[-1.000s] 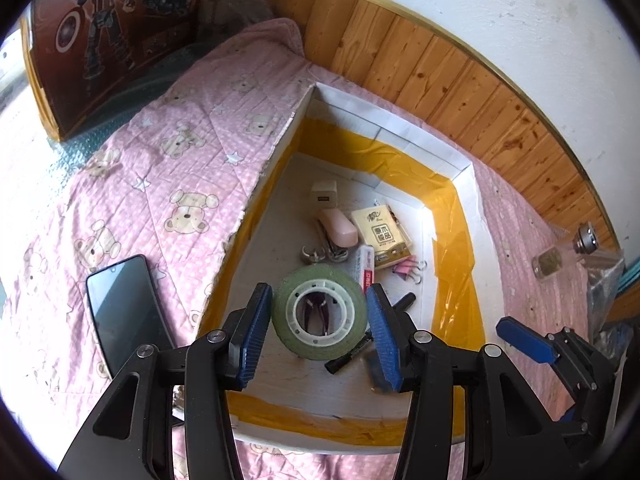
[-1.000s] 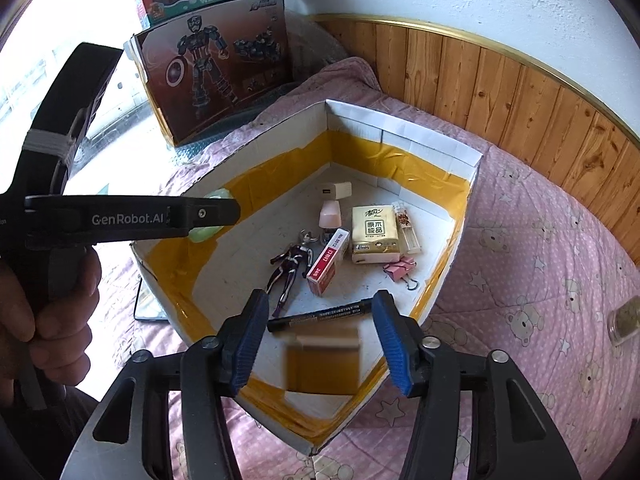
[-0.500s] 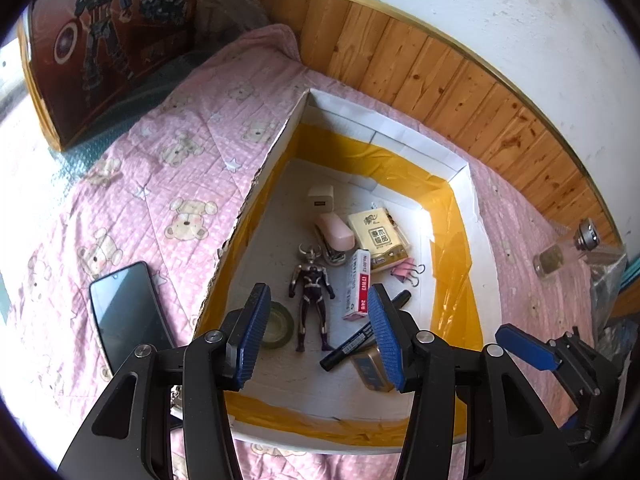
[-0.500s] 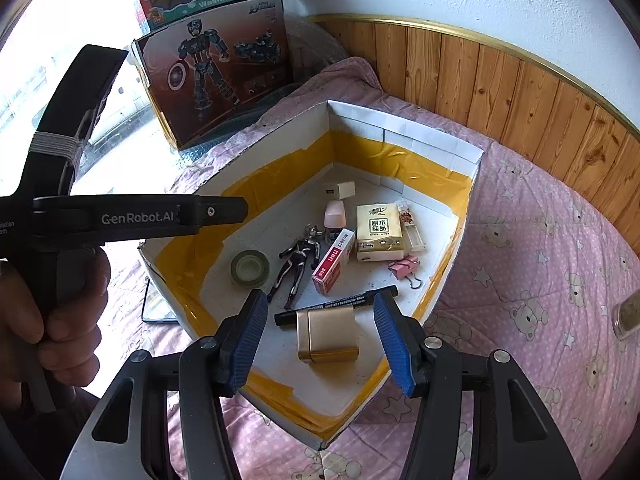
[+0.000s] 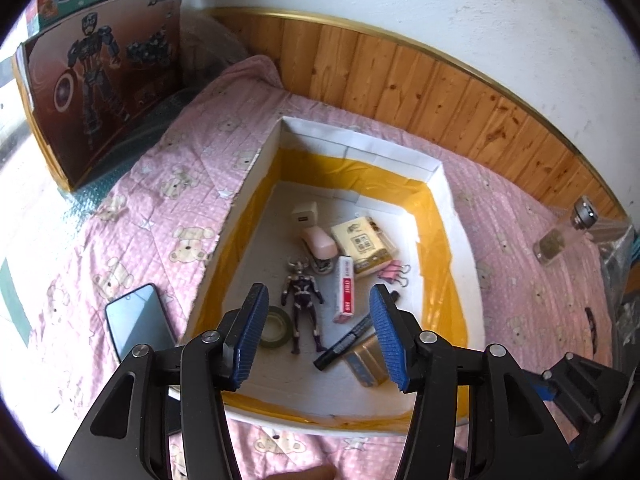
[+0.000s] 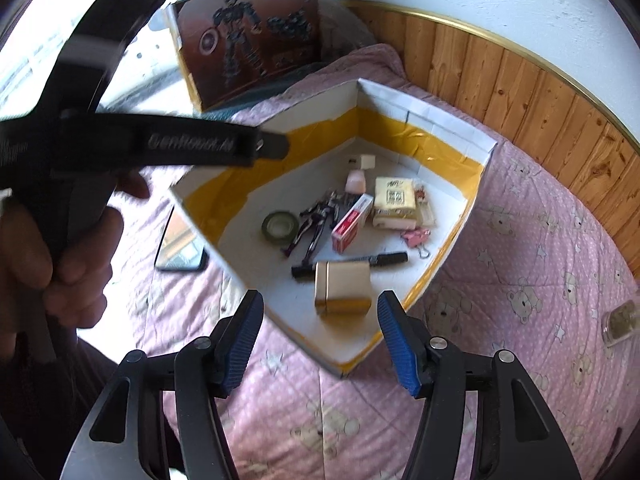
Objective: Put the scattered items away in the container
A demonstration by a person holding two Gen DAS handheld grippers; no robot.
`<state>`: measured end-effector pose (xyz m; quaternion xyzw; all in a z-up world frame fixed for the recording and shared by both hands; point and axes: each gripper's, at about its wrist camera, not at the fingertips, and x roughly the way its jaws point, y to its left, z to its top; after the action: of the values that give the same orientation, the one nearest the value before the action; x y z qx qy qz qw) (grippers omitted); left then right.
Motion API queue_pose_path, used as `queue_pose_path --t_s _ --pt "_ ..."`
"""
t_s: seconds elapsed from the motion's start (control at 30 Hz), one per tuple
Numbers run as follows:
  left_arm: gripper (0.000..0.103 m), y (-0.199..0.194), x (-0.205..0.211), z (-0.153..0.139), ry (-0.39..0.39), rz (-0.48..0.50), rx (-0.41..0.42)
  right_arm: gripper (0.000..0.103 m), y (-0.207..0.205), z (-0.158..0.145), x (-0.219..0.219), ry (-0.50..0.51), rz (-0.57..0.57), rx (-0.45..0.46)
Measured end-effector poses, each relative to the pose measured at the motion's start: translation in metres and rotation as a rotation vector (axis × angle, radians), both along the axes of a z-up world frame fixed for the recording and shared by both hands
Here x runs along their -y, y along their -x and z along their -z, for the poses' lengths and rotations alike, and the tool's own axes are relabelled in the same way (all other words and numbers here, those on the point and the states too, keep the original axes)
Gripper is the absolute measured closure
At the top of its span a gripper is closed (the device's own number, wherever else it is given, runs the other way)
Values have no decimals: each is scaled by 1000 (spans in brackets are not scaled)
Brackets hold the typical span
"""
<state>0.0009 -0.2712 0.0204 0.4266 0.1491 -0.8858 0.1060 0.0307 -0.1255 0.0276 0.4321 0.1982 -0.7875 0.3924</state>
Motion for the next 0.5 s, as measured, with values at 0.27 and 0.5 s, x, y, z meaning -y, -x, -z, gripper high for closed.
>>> queue_pose_path --t_s 0.27,0.5 --pt "37 -8 -14 -12 7 3 -62 40 -11 -4 -2 -42 -27 -15" --pt "37 -9 -18 -16 41 -9 -79 40 -12 -4 -1 -52 -27 -16"
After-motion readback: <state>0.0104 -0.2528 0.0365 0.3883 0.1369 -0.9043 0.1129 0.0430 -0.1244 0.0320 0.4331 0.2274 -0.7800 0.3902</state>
